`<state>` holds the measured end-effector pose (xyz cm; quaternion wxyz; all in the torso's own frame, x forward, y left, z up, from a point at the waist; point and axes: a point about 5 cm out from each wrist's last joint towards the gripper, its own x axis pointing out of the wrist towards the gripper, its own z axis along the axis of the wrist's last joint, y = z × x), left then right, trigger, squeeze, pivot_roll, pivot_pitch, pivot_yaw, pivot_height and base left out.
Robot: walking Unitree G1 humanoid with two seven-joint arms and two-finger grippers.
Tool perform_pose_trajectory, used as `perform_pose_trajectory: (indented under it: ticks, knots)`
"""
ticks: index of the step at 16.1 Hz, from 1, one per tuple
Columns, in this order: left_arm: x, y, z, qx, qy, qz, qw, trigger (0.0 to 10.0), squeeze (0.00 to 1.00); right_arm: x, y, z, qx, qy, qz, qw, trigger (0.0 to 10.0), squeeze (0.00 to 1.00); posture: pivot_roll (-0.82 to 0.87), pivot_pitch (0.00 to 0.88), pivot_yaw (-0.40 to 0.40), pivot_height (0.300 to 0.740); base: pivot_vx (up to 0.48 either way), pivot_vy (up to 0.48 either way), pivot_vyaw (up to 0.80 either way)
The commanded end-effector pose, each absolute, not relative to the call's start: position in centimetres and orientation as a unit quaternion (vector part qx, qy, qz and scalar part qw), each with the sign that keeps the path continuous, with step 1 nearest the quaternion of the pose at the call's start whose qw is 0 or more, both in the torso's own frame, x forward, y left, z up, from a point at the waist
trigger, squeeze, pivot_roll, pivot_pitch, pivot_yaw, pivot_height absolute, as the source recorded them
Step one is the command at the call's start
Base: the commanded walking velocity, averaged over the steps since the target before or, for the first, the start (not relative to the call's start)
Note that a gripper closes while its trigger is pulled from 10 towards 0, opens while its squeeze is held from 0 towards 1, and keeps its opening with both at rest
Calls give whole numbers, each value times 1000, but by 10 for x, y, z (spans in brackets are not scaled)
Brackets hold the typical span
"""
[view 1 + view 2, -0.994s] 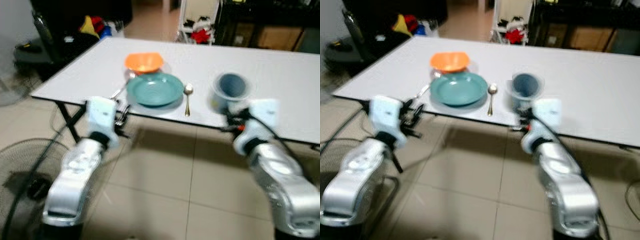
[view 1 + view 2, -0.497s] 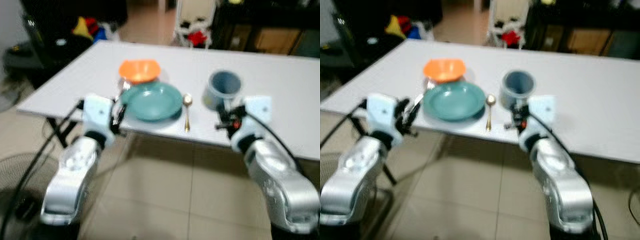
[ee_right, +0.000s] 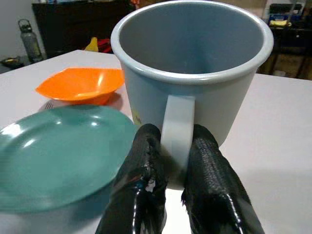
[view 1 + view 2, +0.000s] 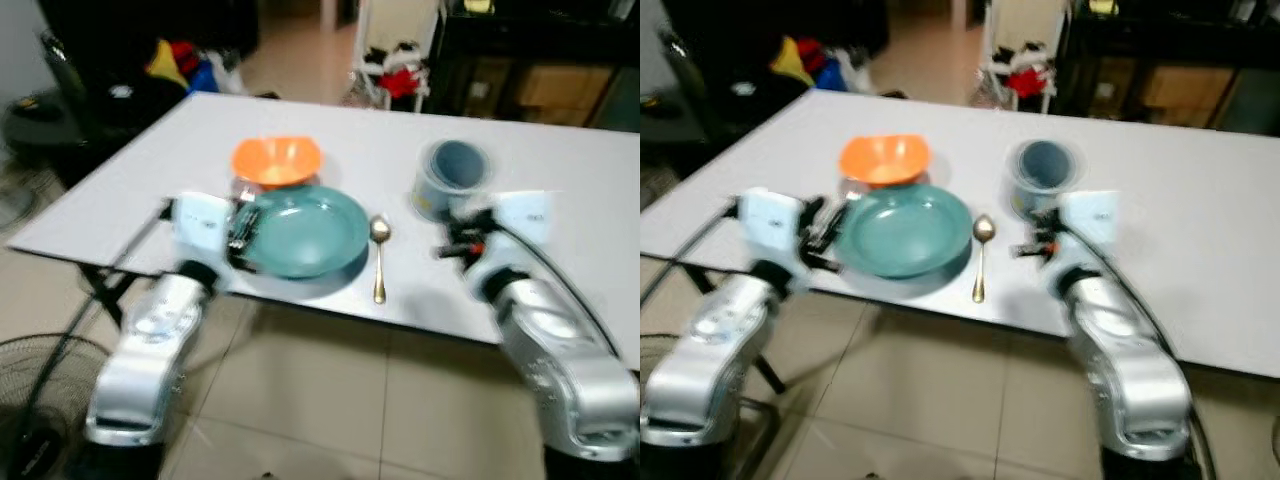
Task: Setting the table
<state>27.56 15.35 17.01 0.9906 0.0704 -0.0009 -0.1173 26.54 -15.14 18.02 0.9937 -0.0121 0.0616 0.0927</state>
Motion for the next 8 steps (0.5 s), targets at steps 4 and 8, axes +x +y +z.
perform_pose_trajectory:
  ticks: [4,8]
  knots:
    - [277,147,174,70,-11,-127,989,10000,0,267,-159,185,-14,53,82,995,10000,0,68,0,41,740,413,0,0]
    - [276,147,173,68,-11,-128,989,10000,0,268,-158,185,-15,53,88,995,10000,0,67,0,36,740,412,0,0]
